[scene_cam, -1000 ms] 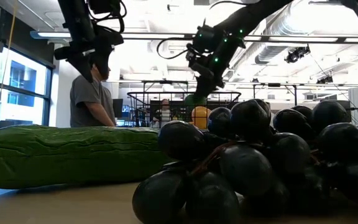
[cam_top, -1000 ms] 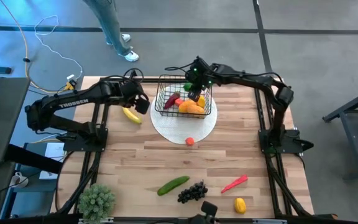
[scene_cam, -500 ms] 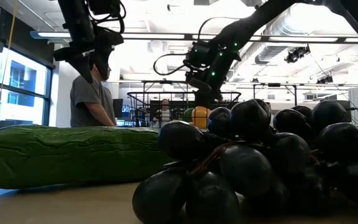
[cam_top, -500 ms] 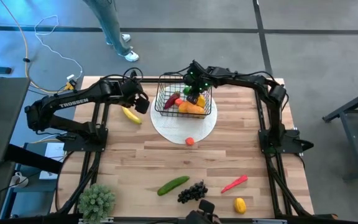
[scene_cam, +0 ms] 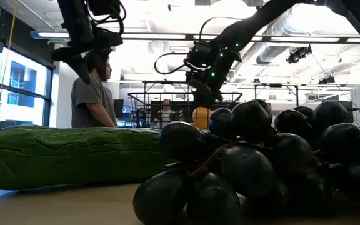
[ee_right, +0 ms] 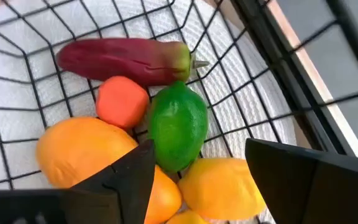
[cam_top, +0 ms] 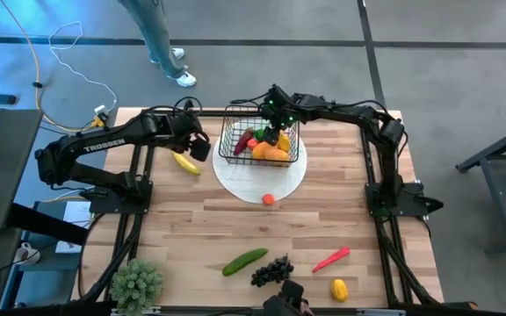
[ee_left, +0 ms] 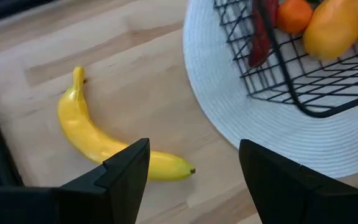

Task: Build produce basket
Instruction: Put the cucumber into the wire basket

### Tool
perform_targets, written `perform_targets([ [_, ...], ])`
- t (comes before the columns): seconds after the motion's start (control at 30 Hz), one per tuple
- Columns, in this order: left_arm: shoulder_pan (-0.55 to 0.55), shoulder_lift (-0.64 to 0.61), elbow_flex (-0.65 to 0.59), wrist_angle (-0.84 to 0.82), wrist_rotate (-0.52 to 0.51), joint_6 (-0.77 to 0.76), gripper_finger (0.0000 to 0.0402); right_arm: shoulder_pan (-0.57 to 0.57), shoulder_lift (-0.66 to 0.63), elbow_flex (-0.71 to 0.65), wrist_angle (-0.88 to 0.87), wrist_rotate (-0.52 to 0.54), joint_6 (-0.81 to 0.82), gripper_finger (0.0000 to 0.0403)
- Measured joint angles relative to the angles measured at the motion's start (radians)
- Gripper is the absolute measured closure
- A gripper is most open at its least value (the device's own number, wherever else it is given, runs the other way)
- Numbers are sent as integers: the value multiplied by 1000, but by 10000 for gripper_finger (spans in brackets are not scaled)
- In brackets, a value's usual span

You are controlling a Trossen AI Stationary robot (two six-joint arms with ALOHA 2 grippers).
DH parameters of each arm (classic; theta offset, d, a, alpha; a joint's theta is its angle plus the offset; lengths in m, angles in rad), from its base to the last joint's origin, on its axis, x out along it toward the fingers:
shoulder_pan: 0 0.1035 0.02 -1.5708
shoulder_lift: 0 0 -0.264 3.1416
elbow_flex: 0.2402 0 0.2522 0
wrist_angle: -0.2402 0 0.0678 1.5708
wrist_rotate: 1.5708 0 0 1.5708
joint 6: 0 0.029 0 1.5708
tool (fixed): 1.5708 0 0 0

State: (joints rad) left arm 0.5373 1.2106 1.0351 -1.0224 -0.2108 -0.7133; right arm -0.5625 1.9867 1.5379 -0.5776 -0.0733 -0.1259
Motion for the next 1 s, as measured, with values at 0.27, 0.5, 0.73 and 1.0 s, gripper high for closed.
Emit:
perform_targets([
  [0.27, 0, 0, 0, -142, -2, -176, 163, -5, -61, 0, 6, 20, 62, 172],
  [0.5, -1, 0, -59, -160, 83, -260, 163, -9, -126, 0, -40, 20, 110, 171],
  [0.73, -42, 0, -114, -158, 156, -245, 163, 18, -190, 0, -154, 14, 184, 171],
  [1.0, -147, 0, -122, -148, 186, -218, 163, 120, -242, 0, -341, -5, 335, 171],
])
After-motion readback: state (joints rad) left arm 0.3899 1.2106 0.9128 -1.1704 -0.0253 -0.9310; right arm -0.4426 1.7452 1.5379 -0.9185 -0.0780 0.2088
